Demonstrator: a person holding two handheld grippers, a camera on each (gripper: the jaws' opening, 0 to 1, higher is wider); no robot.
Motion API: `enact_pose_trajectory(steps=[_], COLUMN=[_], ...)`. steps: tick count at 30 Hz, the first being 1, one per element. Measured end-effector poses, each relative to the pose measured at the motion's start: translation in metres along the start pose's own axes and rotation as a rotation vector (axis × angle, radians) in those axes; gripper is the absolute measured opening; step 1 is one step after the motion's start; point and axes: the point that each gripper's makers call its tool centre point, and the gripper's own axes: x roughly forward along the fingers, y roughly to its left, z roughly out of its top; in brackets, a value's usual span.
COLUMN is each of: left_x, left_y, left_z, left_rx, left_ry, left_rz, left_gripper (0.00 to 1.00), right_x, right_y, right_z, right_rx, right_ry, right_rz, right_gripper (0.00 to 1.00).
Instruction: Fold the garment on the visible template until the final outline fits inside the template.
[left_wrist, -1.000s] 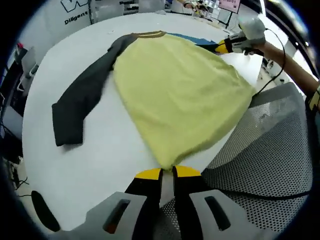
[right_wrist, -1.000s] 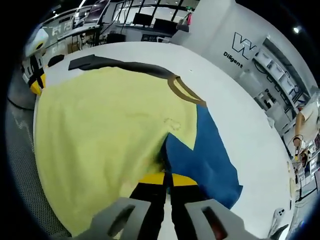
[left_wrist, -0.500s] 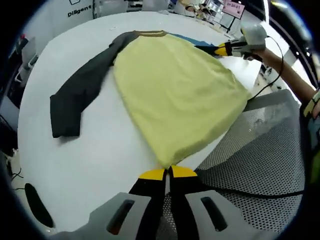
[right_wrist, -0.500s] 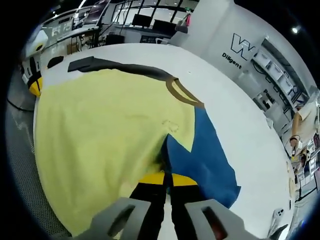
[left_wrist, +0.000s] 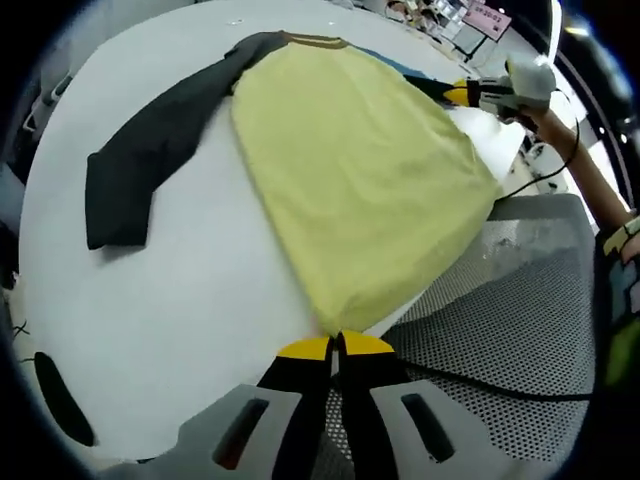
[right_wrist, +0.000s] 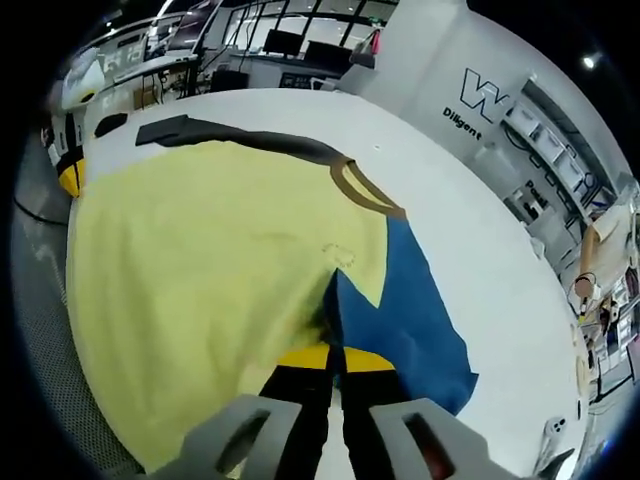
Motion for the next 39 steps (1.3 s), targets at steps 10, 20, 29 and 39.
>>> enact_pose_trajectory(steps=[10, 20, 29, 39], left_x=[-0.005, -0.028, -0.036, -0.033], left_y=[-0.001, 0.004, -0.006, -0.015], left_z=[0.002, 0.036, 0.071, 0.085], left_rx=[0.054, 0.173, 0.24, 0.26], left_ry=[-0.026, -0.237, -0.4, -0.454], left_rz=[0.053, 0.174, 0.199, 0.187], left_gripper=[0.04, 0.06, 0.04, 0.02], right_x=[-0.008, -0.019, -0.036, -0.063], right_y=[-0.006, -0.024, -0.052, -0.098], right_z=[0.011, 0.013, 0.02, 0.007], right_rx=[0.046, 0.243, 0.355, 0.479], right_ry=[-0.033, -0.097, -0.183, -0.233], right_rz=[-0.029, -0.105, -0.19, -0.361], right_gripper=[0.0, 0.0, 0.0, 0.0])
